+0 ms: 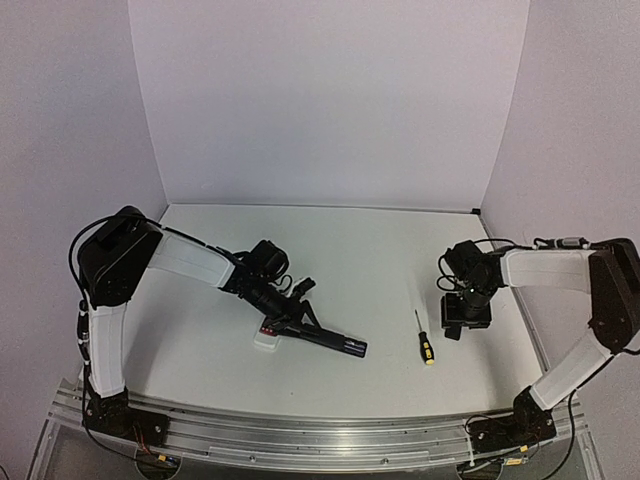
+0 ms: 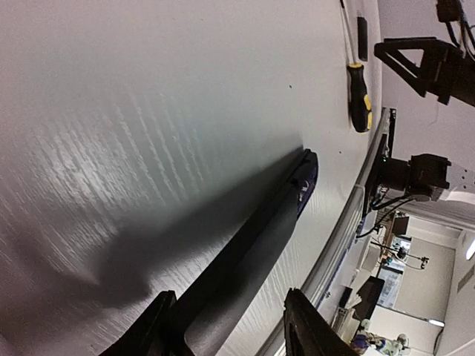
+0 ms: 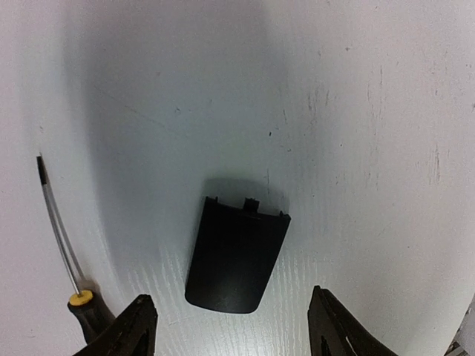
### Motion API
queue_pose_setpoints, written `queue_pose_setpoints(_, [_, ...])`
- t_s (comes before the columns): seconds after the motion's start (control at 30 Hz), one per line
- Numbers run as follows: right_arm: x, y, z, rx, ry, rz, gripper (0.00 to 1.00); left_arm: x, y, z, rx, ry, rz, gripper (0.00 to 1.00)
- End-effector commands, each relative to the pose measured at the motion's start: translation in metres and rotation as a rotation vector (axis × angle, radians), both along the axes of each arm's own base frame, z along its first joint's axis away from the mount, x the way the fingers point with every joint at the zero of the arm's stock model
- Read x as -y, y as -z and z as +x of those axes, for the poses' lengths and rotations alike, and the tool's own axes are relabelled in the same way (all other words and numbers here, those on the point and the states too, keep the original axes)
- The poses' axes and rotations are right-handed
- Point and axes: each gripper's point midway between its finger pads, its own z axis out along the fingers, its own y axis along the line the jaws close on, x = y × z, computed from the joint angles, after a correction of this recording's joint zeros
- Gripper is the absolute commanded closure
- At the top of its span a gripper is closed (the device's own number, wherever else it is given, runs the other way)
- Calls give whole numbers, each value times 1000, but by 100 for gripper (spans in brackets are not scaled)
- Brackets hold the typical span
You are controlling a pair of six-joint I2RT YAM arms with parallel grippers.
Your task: Unload the batteries from the remote control
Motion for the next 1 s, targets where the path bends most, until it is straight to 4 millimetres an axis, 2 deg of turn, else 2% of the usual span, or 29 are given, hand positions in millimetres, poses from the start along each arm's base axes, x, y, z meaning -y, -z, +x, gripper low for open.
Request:
queue_pose_setpoints(0.0, [0,-28,4,91,25,39,31,-3,-7,20,92,-18,81,35])
queue_pose_setpoints(0.03, [0,-31,4,101,27,47,29,-3,-10,23,106,-23,89,31])
queue_pose_setpoints(0.13, [-1,-45,2,150,27,79,24,-3,-22,30,145,-32,95,5])
queue_pose_setpoints(0.17, [-2,-49,1,162,28,91,22,-3,-27,32,160,-38,97,1])
queue_pose_setpoints(0.37, [-13,-71,-6,221,-13,192,16,-5,-57,34,213,-72,74,0])
queue_pose_setpoints(0.63, [-43,-88,-22,225,-83,392,11,-4,-92,-9,301,-94,18,0])
queue_pose_setpoints(0.73, [-49,-90,-23,242,-93,435,10,-4,-97,-23,294,-120,-15,0])
queue_pose_setpoints(0.8, [-55,-87,-25,223,-92,469,11,-6,-93,-34,279,-128,-28,0])
queue_pose_setpoints(0.97, [-71,-62,-34,133,-114,423,16,-8,-86,-50,275,-162,-24,0])
